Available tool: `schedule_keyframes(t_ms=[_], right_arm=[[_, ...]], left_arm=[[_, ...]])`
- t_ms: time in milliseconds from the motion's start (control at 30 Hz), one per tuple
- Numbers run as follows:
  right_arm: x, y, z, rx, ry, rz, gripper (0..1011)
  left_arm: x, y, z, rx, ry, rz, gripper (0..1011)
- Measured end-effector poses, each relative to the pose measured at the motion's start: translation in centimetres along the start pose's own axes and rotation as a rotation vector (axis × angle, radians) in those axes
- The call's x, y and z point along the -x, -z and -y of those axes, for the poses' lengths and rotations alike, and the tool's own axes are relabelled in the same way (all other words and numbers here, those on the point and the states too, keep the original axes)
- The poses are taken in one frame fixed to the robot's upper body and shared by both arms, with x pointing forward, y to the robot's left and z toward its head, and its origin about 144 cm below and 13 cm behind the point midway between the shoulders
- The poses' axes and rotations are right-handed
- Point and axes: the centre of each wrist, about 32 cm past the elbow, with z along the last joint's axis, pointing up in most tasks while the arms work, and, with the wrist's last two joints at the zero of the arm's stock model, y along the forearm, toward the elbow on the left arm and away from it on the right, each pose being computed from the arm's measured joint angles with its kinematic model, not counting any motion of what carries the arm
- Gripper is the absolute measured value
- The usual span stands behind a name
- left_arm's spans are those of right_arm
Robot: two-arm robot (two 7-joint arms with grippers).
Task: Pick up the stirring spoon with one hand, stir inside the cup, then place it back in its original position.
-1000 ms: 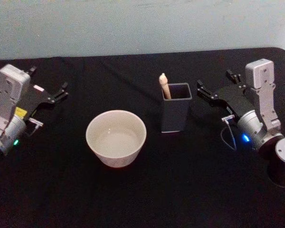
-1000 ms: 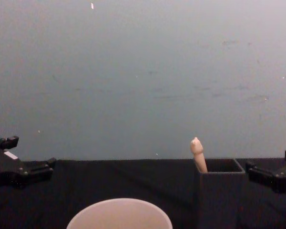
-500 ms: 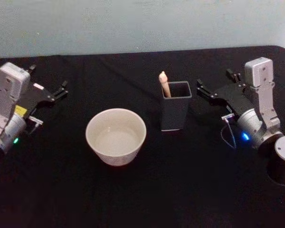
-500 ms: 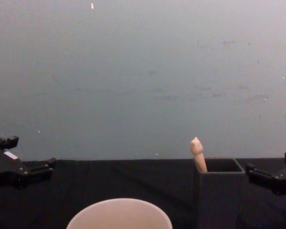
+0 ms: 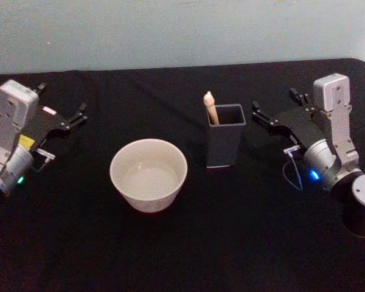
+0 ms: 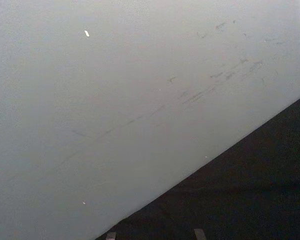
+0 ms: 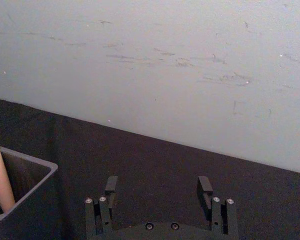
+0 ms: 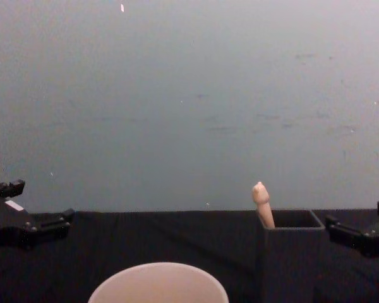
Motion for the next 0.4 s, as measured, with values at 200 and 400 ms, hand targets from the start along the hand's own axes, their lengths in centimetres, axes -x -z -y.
schedule_keyframes(t_ms=[200, 400], right_arm=[[0.0, -0.01, 0.01, -0.001, 0.0, 0.0, 1002], [0.0, -0.02, 0.01, -0.001, 0.0, 0.0, 1002]], left_arm=[[0.0, 0.0, 0.0, 0.0, 0.0, 0.0, 1001], [0.0, 0.0, 0.0, 0.0, 0.0, 0.0, 1001]])
